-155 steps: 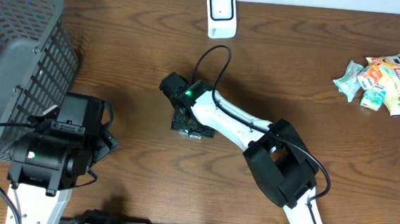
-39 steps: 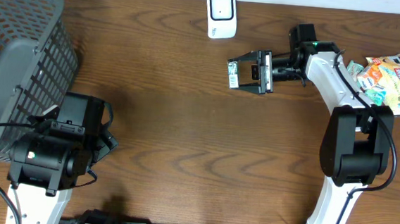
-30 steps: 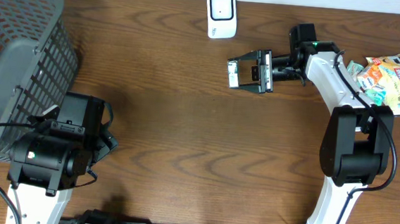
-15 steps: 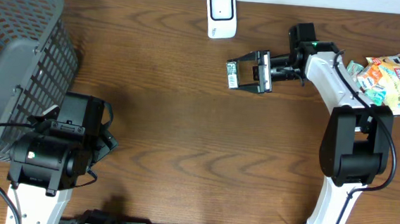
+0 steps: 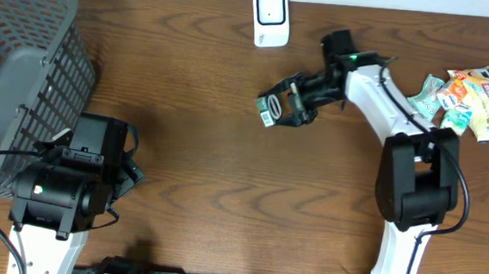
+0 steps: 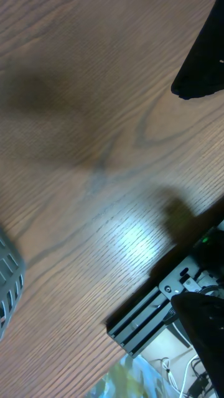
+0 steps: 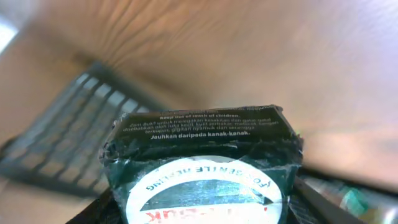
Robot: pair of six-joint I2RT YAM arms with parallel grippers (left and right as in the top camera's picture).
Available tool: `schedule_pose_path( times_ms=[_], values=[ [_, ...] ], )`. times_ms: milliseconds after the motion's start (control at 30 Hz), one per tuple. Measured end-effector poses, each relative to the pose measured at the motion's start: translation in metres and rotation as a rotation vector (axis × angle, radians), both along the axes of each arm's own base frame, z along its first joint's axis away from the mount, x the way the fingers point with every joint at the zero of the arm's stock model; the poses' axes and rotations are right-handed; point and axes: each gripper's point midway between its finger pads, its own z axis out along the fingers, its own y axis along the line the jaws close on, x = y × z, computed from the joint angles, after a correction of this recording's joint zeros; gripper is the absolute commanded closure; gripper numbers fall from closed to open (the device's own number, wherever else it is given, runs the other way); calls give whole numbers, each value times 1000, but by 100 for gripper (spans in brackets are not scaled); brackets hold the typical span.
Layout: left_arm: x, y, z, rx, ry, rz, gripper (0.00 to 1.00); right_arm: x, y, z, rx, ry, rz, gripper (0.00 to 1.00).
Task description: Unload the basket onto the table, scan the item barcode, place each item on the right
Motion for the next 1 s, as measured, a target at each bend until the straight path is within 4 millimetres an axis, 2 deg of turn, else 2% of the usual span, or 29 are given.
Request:
schedule_pose_path(
  times_ms=[100,267,400,533,733,1000],
  values=[
    [0,0,0,0,0,0,2,-3,-2,-24,-182,-74,42,46],
    [0,0,0,0,0,0,2,-17,-18,-57,-543,-163,125,45],
    [0,0,0,0,0,0,2,-25,-28,-66,-799,-262,197,43],
    [0,0,0,0,0,0,2,-32,-29,-65,-993,-370,274,40],
    [0,0,0,0,0,0,2,-40,-15,-61,-1081,-465,342,37],
    [0,0,0,0,0,0,2,-40,-19,-60,-1108,-472,346,37]
  ],
)
